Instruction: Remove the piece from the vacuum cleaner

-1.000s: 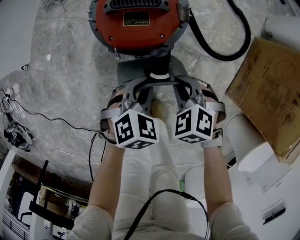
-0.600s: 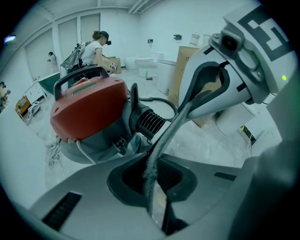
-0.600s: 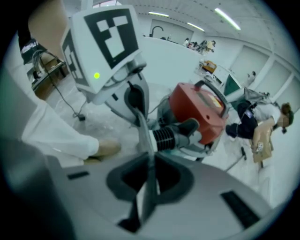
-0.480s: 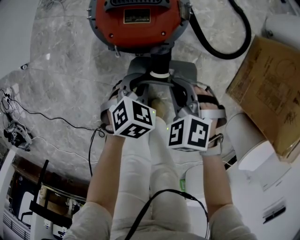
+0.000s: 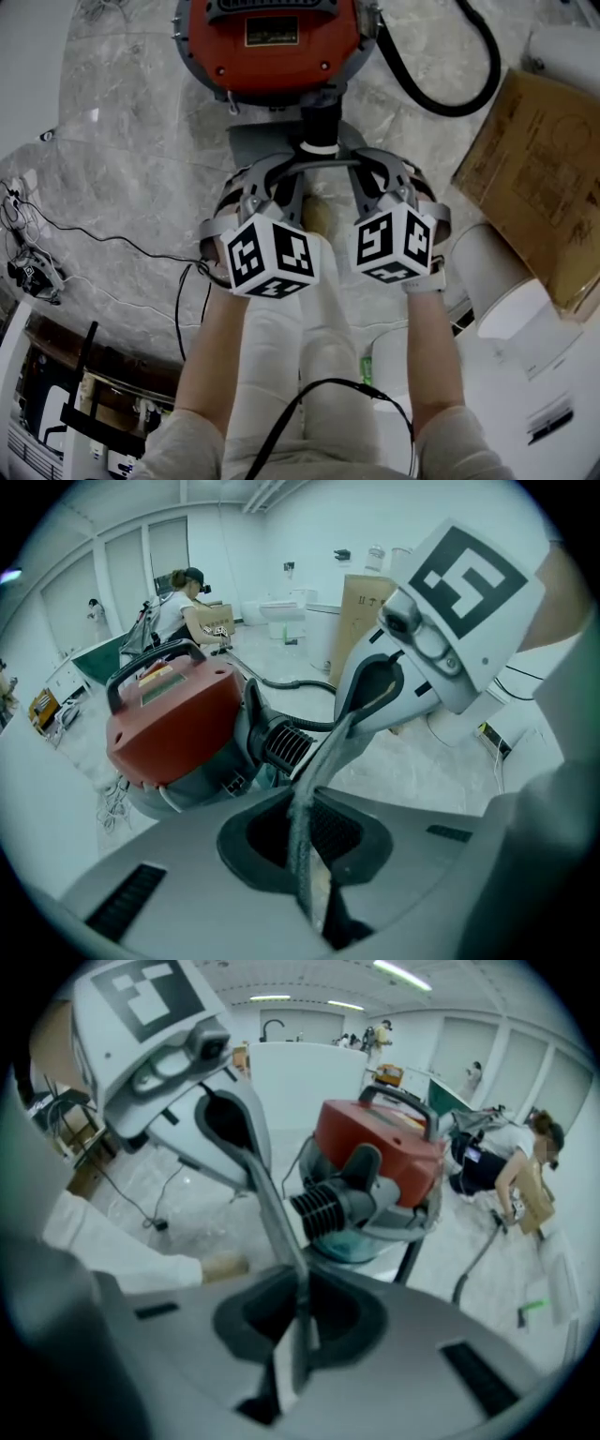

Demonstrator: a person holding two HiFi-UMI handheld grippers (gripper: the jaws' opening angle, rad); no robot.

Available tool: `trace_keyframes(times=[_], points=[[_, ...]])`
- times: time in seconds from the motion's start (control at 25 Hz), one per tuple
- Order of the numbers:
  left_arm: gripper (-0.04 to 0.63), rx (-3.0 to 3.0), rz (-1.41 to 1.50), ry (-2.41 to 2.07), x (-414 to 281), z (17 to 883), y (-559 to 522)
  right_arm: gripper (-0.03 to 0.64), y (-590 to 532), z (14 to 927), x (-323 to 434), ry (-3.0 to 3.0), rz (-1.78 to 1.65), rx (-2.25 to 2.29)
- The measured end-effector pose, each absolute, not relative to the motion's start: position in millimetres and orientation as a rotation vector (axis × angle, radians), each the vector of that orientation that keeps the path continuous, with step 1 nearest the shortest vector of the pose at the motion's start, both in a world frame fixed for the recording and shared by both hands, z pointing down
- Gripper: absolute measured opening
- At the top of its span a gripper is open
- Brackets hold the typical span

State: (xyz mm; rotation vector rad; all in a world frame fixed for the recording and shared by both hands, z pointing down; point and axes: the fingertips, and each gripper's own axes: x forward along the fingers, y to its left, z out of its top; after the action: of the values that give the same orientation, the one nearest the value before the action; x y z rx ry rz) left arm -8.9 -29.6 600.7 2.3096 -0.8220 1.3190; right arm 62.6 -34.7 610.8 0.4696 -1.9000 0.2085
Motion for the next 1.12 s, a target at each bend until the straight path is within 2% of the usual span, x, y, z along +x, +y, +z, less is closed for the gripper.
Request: trace_keyframes(times=[0.2, 0.76, 1.12], points=[[0.028, 2.314, 1.305, -0.832, -7.9, 600.5, -29.7, 0.029, -33.0, 615.9, 62.8, -1.895, 0.240, 0.471], [0.029, 2.192, 1.206, -0.833, -20.5, 632.0, -28.4, 0.029, -25.7, 583.5, 42.0, -1.827, -0.031, 0.376], [0.029, 2.210, 1.205, -0.788, -11.9, 612.5, -26.6, 0.029, -28.8, 602.0, 60.4, -1.881, 0.173, 0.459]])
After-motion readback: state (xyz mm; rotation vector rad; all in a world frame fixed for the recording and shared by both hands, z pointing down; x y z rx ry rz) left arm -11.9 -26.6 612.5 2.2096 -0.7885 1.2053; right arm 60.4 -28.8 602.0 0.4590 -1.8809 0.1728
